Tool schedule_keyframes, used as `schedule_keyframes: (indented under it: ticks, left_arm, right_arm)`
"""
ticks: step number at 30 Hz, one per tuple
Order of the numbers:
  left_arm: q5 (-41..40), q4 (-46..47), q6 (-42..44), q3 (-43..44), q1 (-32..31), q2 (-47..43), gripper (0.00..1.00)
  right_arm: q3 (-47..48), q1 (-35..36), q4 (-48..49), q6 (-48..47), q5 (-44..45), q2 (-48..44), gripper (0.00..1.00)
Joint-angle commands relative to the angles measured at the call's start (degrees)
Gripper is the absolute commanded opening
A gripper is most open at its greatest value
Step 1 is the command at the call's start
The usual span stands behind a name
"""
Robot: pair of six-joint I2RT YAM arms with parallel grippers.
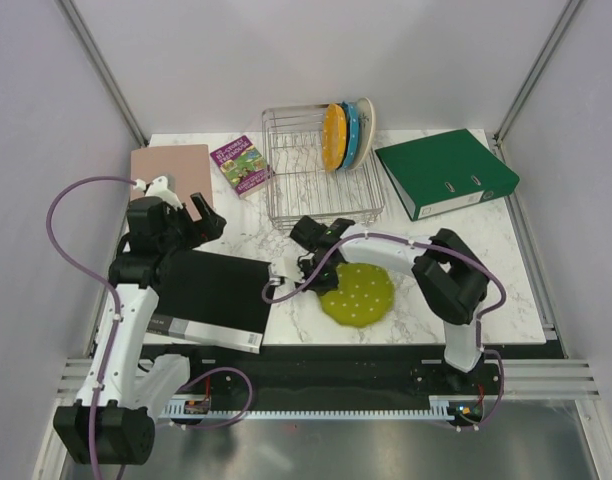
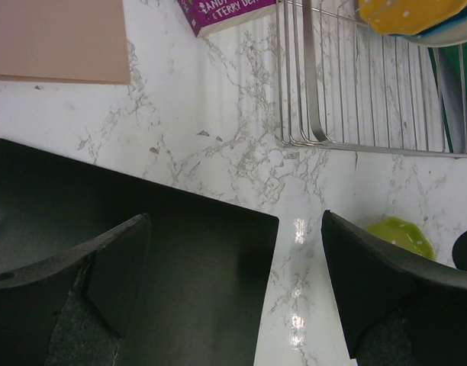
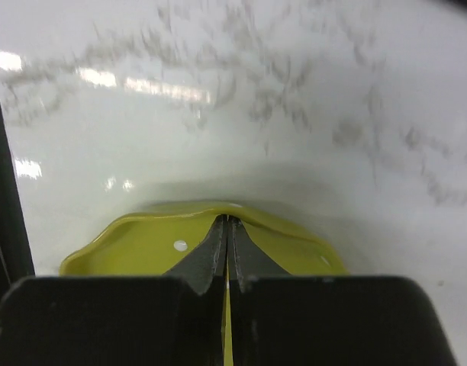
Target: Load the plates into the dish rack
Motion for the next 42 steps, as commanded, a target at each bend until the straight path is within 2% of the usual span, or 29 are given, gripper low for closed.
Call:
schedule_keyframes:
  ticks: [1,5,6,8,9,10,12,13,15,19,25,28,31,33,42]
  left_arm:
    - [-4.4,-3.9,-0.7,1.6,0.4,-3.7,1.00]
    - [-3.8,-5.9,0.0,3.3,0.4,-5.7,1.00]
    - [-3.1,-5.9,-0.1,3.2,0.4,-6.3,1.00]
    - [2.7,-5.2,-0.3,2.1,0.3,-6.4,0.99]
    - [6.2,-4.6,-0.7,0.1,0.4,-6.0,0.97]
    - [13.5,-4.2,-1.5,-1.1,0.4,-4.6,0.96]
    - [21.4,-1.6,-4.5,-5.6,0.4,-2.4,0.91]
    - [28.9,-0.1,-5.8,-7.4,-0.6,0.1,0.89]
    - [31.7,4.7,-9.1,-12.5,-2.8,1.3,0.87]
    - [30.6,9.4,-9.2,-16.9,-8.7,4.3,0.85]
    - [32.2,17.7,-10.4,-16.0,-14.2,14.6,0.76]
    - [31.2,19.9,-10.5,-14.3,-18.3,19.5,0.72]
    - [29.8,24.6,-12.8,-14.3,-22.7,24.3,0.61]
    - [27.8,30.3,-15.9,-15.8,-24.6,27.2,0.57]
    - [21.7,33.5,-19.4,-11.6,-27.9,38.3,0.58]
  right_arm:
    - [7.1,4.3,4.0,6.0,-4.0,3.9,0.03]
    - [5.3,4.4,5.6,9.3,1.6,0.1,0.06]
    - [3.2,3.8,6.2,11.8,2.4,-3.9,0.11]
    - [1.4,0.8,7.0,16.1,3.6,-8.0,0.21]
    - [0.4,-0.4,7.1,20.5,3.5,-11.8,0.33]
    - [-0.1,-1.9,7.1,22.9,2.8,-13.5,0.36]
    - [-1.9,-7.1,7.0,27.7,0.4,-17.2,0.41]
    - [-2.7,-9.1,7.1,32.4,-0.8,-18.0,0.42]
    - [-6.5,-15.7,8.3,37.3,-5.3,-20.1,0.45]
    - [-15.3,-29.6,12.4,48.8,-12.4,-23.1,0.47]
    - [-25.4,-42.7,15.5,52.8,-21.6,-25.5,0.47]
    - [-28.8,-44.6,16.2,52.8,-23.5,-25.9,0.47]
    - [-31.9,-45.8,17.6,52.3,-24.3,-26.1,0.48]
    - [-33.7,-45.7,18.8,52.8,-25.5,-26.2,0.49]
    - [-35.8,-45.6,25.7,56.9,-27.9,-19.7,0.51]
